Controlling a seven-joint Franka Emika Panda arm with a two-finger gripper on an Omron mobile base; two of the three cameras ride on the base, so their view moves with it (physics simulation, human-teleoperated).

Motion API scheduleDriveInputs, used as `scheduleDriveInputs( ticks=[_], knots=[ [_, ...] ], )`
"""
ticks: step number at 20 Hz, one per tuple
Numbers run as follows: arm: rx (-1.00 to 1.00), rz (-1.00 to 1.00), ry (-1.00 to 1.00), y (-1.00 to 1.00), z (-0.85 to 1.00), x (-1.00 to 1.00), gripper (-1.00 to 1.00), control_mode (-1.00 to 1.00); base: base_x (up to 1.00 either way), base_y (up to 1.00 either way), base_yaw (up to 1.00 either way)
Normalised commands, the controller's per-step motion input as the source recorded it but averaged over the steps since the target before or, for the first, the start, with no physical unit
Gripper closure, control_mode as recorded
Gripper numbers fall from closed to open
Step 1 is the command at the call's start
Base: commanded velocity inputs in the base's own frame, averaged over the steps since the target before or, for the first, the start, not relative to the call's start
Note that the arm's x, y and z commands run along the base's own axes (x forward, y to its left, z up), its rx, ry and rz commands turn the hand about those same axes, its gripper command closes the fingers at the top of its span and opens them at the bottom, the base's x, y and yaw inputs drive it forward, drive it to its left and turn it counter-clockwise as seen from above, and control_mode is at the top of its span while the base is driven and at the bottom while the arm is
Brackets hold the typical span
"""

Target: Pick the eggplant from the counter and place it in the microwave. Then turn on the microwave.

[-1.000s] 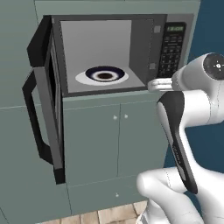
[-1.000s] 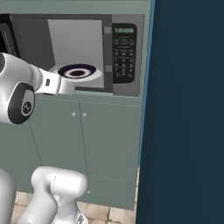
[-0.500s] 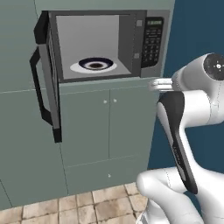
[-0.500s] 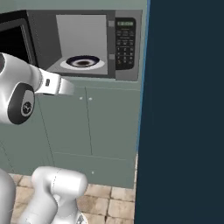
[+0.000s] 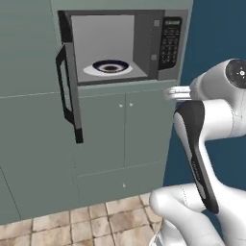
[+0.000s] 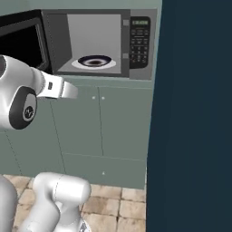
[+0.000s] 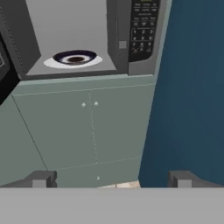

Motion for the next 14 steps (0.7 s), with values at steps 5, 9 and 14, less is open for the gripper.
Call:
scheduleDriveInputs(
  ticks=[5,9,14],
  knots=[
    [0.00,0.00,0.00,0.00,0.00,0.00,-1.00,1.00,-0.21,0.59,-0.02],
    [0.00,0.00,0.00,0.00,0.00,0.00,-1.00,1.00,-0.37,0.53,-0.02],
    [0.00,0.00,0.00,0.00,0.00,0.00,-1.00,1.00,-0.53,0.48,-0.04]
  ],
)
